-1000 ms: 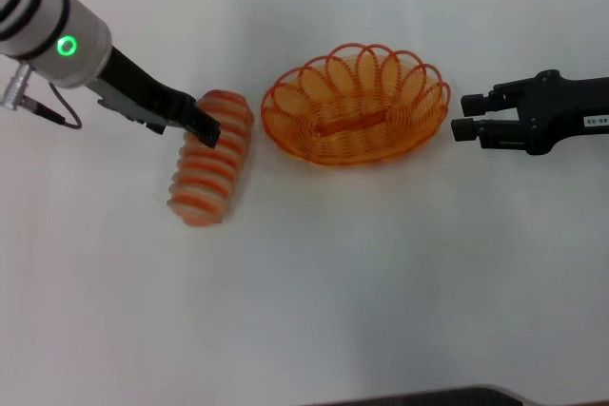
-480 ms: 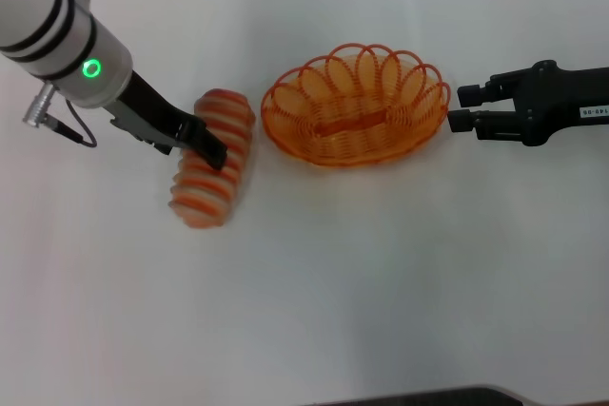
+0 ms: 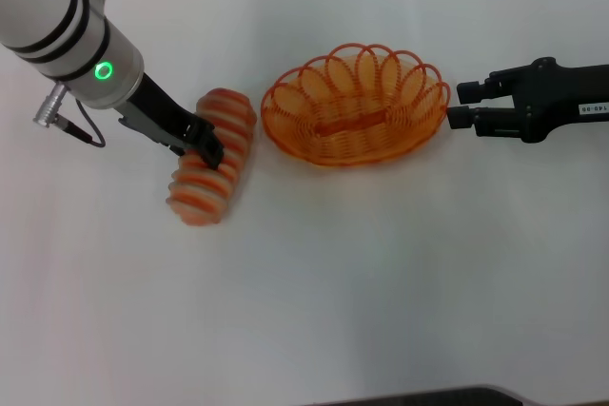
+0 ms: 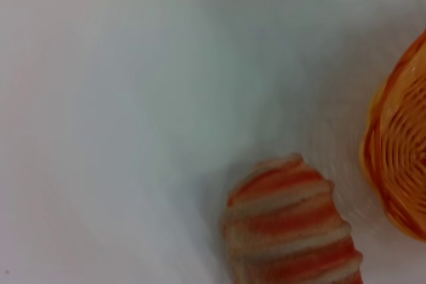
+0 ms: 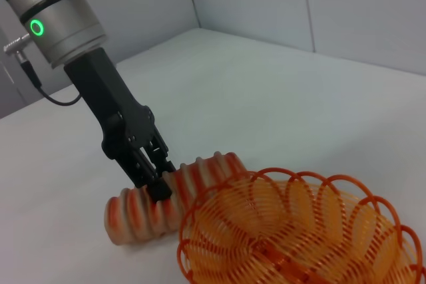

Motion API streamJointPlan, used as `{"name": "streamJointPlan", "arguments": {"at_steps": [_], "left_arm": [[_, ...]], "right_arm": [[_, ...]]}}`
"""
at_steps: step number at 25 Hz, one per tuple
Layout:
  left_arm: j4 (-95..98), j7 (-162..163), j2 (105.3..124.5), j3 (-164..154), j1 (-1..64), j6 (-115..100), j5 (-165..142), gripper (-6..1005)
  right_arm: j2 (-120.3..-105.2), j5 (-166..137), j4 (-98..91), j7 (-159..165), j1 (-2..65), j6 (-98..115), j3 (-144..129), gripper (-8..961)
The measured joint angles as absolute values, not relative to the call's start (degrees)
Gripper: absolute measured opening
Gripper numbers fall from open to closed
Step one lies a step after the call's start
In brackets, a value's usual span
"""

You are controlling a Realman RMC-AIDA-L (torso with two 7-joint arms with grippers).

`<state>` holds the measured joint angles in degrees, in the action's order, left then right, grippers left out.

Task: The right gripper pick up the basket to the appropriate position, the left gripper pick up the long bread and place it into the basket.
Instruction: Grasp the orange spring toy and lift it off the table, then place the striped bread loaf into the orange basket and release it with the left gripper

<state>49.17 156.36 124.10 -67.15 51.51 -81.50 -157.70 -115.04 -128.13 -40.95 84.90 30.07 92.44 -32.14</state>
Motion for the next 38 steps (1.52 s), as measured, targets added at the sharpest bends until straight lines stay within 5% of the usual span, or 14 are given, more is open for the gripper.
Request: {"name": "streamJointPlan", "arguments": {"at_steps": [20, 38], "left_arm": [[59.1, 151.9, 122.54, -66.9, 50.5, -83.7, -160.4, 331], [52.1, 127.0, 124.05, -68.2, 63.0, -81.1, -149.3, 199]], "right_arm": [[-114.96, -127.4, -41.0, 85.1, 30.0, 92.7, -30.7, 436], [-115.21, -127.3, -38.6, 86.3, 28.0, 92.7, -26.0, 437]]}}
